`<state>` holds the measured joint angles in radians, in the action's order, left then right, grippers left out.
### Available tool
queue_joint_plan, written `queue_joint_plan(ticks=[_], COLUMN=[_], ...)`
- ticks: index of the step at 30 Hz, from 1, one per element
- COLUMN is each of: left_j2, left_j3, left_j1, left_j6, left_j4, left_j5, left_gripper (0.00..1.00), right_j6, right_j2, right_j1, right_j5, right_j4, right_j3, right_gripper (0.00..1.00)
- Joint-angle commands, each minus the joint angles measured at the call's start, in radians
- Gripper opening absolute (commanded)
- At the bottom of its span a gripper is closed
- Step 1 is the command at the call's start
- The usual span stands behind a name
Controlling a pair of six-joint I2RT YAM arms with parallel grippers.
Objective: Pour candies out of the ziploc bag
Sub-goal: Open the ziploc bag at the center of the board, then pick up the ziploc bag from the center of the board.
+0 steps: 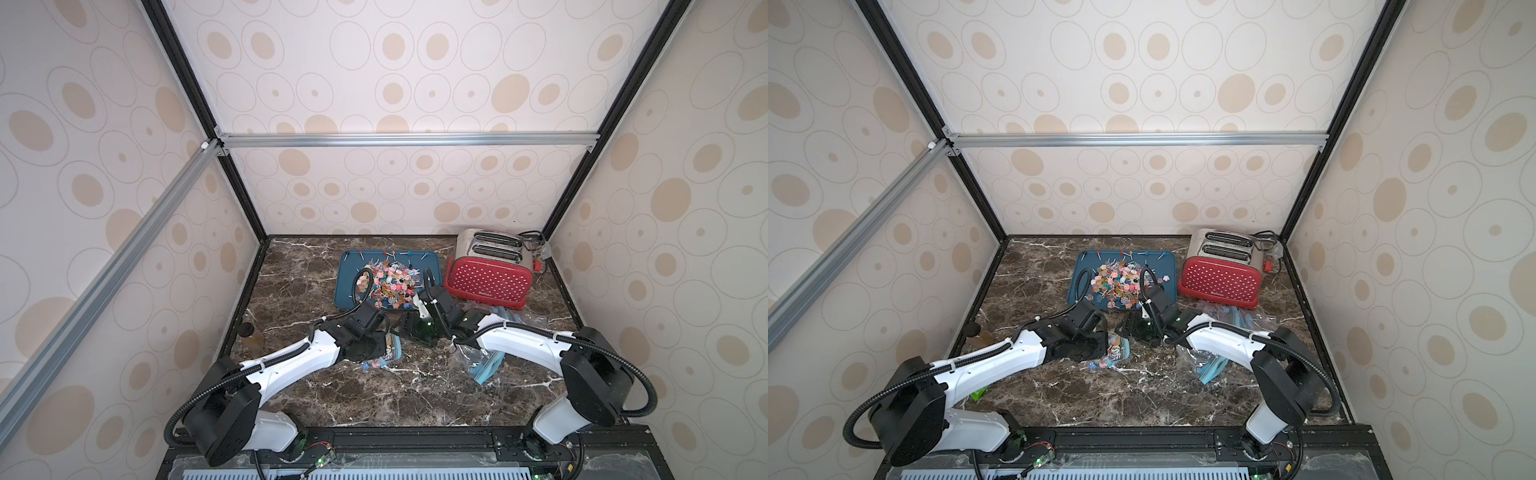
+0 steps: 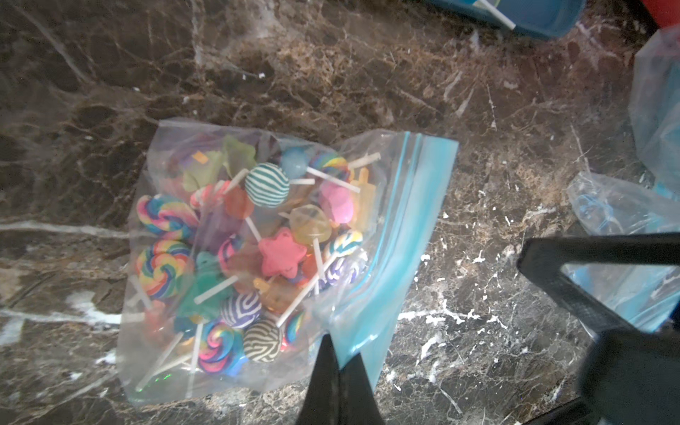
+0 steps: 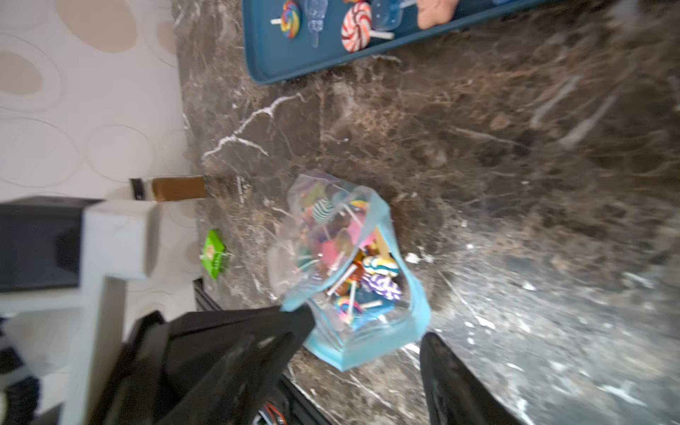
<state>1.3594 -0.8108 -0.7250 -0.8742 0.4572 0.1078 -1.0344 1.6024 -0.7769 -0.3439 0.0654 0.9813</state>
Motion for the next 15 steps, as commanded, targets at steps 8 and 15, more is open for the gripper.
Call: queue_joint_plan(ticks=[8,15], left_j2=[0.005,-0.001], left_j3=[-0.043,-0.050], left_j1=[-0.010,-0.010], left_j6=[0.015,0.020], left_j4=[-0.025,-0.026], left_j5=[0.022,0.036], left_gripper=[0.00,0.02], right_j6=[-0.221,-0.230], right_j2=[0.130,0.195], right_j1=[-0.024,-0.056], right_j5=[-0.089,-0.093], right_j4=[-0.199,-0.204], right_j3=[-0.015,0.013], right_gripper=[0.69,0.63])
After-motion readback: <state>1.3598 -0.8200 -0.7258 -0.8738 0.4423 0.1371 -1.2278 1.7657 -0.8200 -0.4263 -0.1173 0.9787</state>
